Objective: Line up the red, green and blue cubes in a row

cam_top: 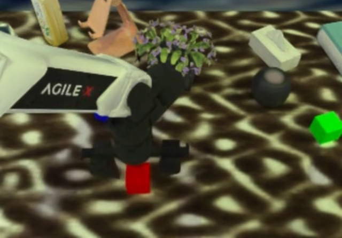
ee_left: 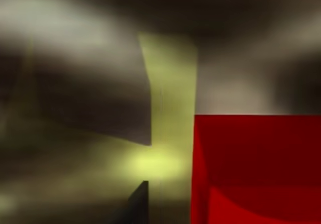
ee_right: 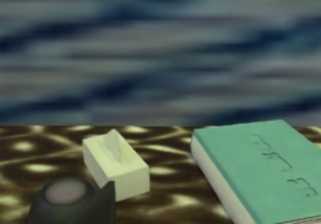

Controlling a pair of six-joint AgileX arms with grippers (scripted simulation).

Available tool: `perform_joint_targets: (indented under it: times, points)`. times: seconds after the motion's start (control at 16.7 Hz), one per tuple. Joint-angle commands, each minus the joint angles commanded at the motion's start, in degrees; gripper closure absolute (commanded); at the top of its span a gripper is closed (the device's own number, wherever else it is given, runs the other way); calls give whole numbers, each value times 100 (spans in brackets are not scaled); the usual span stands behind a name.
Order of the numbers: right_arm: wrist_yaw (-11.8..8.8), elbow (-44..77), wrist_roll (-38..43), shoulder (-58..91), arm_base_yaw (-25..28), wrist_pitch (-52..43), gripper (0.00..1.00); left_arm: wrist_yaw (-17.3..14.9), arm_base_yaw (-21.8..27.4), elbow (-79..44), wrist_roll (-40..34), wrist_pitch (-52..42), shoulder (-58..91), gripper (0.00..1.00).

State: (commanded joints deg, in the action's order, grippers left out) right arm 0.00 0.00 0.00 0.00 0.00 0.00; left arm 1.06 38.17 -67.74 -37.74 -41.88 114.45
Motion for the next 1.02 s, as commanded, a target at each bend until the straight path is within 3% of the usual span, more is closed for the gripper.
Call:
perform_joint_targets:
  times: [0.6,1.02]
  points:
    - [0,0,0,0,0,0,0,1,3,-71,-2,-100,-42,0]
    - [0,0,0,0,0,0,0,3,-78,-741,-45,-1414,-644,0]
